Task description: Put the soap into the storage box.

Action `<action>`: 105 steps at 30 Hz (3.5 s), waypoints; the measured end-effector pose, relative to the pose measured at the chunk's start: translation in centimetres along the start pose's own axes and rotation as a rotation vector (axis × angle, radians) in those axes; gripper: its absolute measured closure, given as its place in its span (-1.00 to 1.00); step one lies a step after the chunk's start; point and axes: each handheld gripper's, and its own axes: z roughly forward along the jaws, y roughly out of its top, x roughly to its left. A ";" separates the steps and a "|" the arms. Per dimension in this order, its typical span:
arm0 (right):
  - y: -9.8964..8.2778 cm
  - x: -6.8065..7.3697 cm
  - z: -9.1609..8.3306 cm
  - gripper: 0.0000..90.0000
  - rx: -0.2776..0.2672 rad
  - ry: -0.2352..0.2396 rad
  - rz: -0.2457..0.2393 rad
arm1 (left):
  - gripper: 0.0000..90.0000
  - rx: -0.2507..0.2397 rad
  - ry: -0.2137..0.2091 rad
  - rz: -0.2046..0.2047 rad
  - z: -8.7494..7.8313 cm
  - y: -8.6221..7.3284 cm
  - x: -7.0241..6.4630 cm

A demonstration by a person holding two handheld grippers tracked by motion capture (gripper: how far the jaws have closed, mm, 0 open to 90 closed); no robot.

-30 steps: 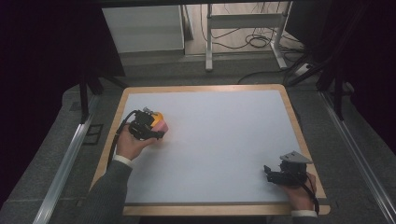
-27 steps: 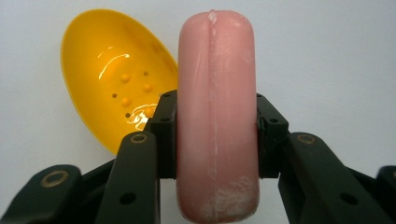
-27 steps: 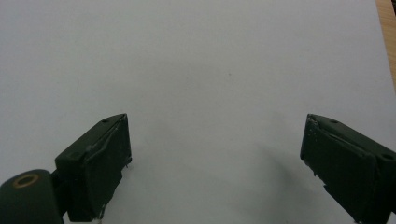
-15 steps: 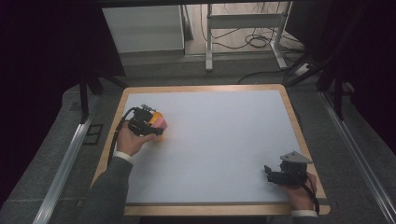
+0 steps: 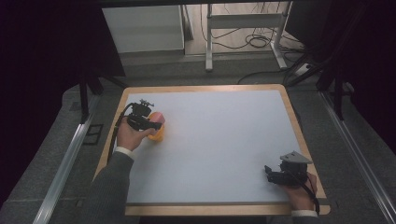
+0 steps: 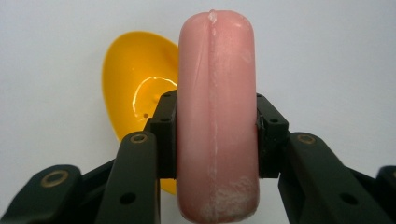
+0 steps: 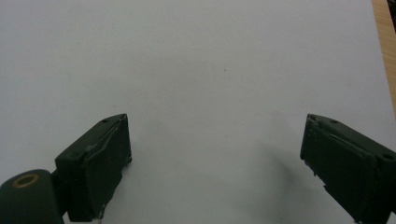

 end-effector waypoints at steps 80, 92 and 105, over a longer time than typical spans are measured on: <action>0.0 0.1 0.1 -0.82 0.005 -0.002 -0.009 | -0.48 -0.171 -0.088 0.072 -2.5 -2.6 -4.4; 0.1 0.0 -0.3 -0.82 -0.018 0.002 0.008 | -0.47 -0.187 -0.218 0.156 -1.1 -7.3 -7.2; 0.5 0.1 -0.9 -0.82 -0.049 0.035 0.022 | -0.45 -0.195 -0.237 0.093 0.9 -11.5 -6.4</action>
